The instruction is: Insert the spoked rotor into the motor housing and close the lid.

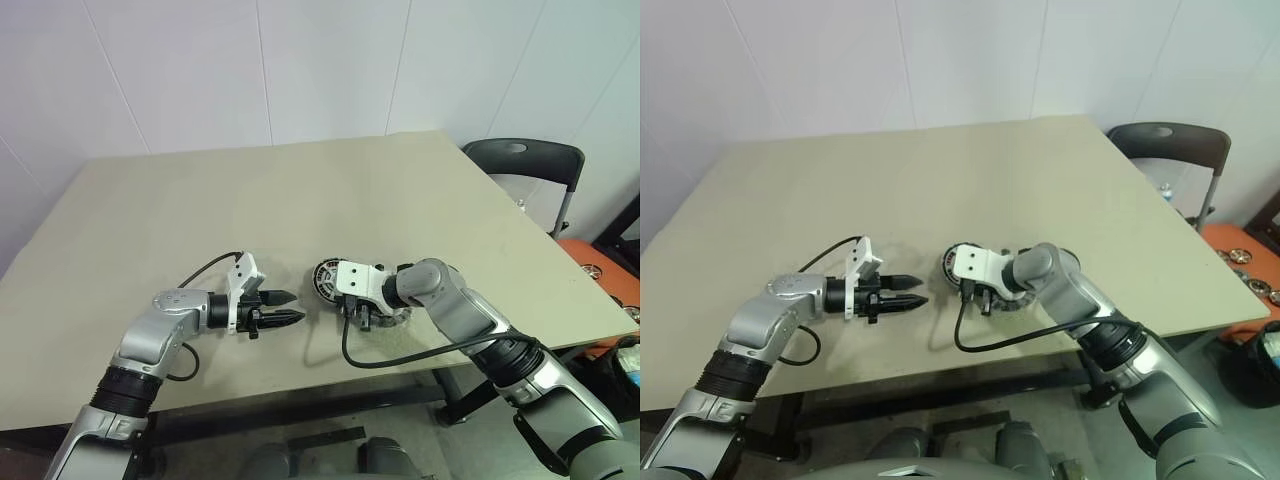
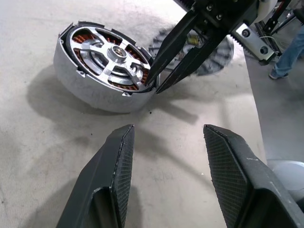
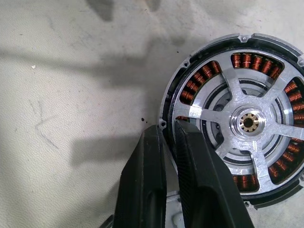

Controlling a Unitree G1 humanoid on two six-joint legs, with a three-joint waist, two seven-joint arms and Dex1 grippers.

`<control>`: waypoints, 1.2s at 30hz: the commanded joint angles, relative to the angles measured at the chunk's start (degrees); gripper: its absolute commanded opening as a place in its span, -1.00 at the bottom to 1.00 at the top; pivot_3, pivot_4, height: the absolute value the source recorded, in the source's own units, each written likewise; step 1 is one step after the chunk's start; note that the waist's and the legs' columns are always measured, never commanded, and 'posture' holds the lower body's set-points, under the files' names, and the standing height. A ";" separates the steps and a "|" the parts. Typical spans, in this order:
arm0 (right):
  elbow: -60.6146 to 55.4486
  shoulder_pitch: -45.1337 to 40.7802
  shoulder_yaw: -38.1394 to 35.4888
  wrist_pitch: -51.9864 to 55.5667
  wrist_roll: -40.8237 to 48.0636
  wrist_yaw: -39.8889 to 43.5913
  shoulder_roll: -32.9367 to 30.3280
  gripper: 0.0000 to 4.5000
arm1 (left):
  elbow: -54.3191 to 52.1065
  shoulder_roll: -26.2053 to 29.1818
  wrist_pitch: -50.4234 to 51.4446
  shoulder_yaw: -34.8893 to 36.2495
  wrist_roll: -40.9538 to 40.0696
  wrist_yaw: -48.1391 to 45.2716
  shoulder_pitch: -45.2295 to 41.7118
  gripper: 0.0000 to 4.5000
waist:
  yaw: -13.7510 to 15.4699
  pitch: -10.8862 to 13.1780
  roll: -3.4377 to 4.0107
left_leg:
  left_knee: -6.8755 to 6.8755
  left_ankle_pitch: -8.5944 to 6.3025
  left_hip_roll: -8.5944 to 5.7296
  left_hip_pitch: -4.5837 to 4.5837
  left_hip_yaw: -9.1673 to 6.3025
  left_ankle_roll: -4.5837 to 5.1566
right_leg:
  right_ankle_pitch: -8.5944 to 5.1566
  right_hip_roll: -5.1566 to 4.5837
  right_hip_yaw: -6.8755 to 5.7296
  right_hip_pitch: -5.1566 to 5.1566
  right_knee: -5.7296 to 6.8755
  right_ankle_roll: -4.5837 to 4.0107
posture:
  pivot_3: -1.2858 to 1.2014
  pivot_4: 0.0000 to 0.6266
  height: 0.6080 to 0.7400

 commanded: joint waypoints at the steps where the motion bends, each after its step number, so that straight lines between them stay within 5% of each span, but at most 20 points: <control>1: -3.38 -0.21 -2.25 0.94 0.88 2.17 -1.92 -0.98 | -0.14 -0.04 -0.86 -0.01 0.31 -0.52 -2.09 0.09 | 0.13 0.00 0.00 | 0.00 0.00 0.00 0.00 0.00 0.00 | 0.00 0.00 0.00 0.00 0.00 0.00 | 0.03 -1.00 1.00; 9: -13.98 0.23 0.39 -0.38 1.28 12.41 -10.97 -0.98 | -0.86 -0.14 0.03 0.16 -0.98 -1.96 -2.24 0.09 | 0.15 0.02 0.02 | -0.02 -0.03 -0.01 -0.11 0.02 -0.02 | -0.02 -0.01 0.00 -0.04 -0.13 0.14 | 0.03 -1.00 1.00; 17: -9.51 -3.38 5.21 -14.84 -3.74 20.33 -14.07 -0.98 | -0.51 -0.05 -0.39 0.07 -0.96 -2.31 -1.84 0.09 | 0.00 0.04 0.00 | 0.01 -0.02 0.01 -0.07 0.20 -0.02 | -0.08 0.00 -0.01 0.01 -0.12 0.13 | 0.03 -1.00 1.00; 26: -2.27 -7.03 -1.60 -13.40 0.63 16.37 -2.16 0.37 | -1.74 0.31 -0.88 0.41 -0.86 -1.59 0.47 0.09 | -0.43 0.03 -0.02 | 0.01 -0.02 0.06 0.03 0.07 -0.03 | 0.02 0.06 0.08 -0.04 0.05 -0.02 | 0.03 -1.00 1.00; 32: 4.53 -13.63 -12.12 -7.04 5.19 10.02 1.82 0.37 | -1.33 -0.53 -1.33 -0.82 -0.40 -1.77 0.88 0.09 | 0.48 0.04 -0.01 | 0.12 0.02 0.03 0.02 -0.04 -0.10 | 0.09 0.06 0.06 -0.01 0.17 -0.15 | 0.03 -1.00 1.00; 36: 9.07 -15.19 -14.37 -8.35 2.77 9.14 -4.51 0.37 | -0.36 -1.50 -2.01 -1.73 0.03 -2.09 0.35 0.09 | 1.24 0.04 0.00 | 0.07 0.02 0.00 0.00 0.00 -0.10 | 0.10 0.05 0.06 -0.03 0.11 -0.16 | 0.03 -1.00 1.00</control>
